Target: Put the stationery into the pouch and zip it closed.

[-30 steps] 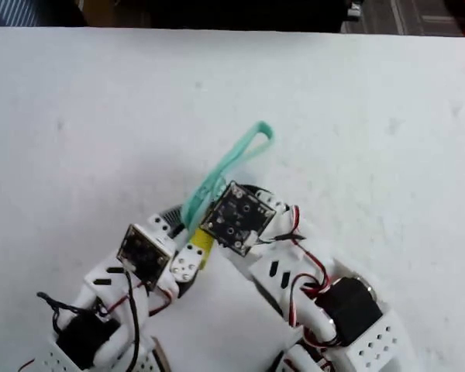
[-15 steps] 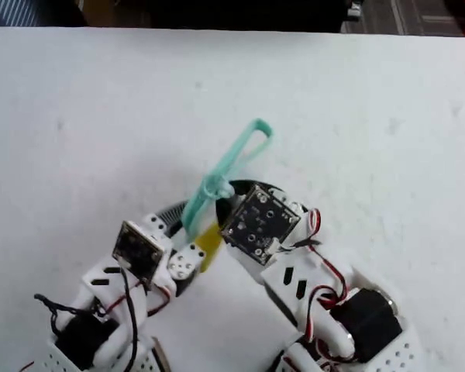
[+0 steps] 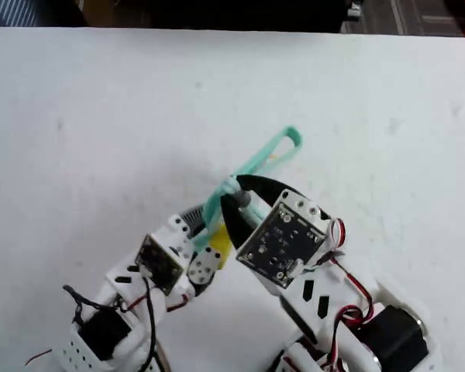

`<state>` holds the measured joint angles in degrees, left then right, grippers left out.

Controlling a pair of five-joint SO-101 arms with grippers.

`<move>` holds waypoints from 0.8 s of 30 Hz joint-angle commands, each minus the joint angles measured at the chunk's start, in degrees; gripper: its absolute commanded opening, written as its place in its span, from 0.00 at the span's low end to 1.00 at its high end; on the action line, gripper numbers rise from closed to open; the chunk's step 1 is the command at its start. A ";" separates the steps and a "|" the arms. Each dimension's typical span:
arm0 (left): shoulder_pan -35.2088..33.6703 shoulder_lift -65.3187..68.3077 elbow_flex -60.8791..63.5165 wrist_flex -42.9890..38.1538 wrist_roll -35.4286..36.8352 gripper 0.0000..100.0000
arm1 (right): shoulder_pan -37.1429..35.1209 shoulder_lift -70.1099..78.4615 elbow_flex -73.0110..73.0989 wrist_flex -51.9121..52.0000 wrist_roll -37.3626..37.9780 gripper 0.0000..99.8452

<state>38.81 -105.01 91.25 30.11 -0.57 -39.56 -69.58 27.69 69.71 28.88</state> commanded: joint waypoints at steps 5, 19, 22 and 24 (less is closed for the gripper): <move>1.19 0.40 -4.31 6.15 -1.23 0.02 | 10.15 0.31 0.53 -0.40 1.58 0.02; -0.40 0.40 -8.18 12.66 -1.23 0.02 | 16.22 0.66 8.88 -9.27 1.67 0.02; -0.40 0.40 -9.23 14.77 -1.23 0.02 | 20.09 0.66 10.20 -11.65 1.58 0.02; -0.40 0.40 -9.85 16.00 -1.23 0.02 | 21.23 0.66 10.20 -11.82 1.32 0.02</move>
<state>38.46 -104.92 84.40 42.86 -1.45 -21.80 -69.58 37.98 60.40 30.11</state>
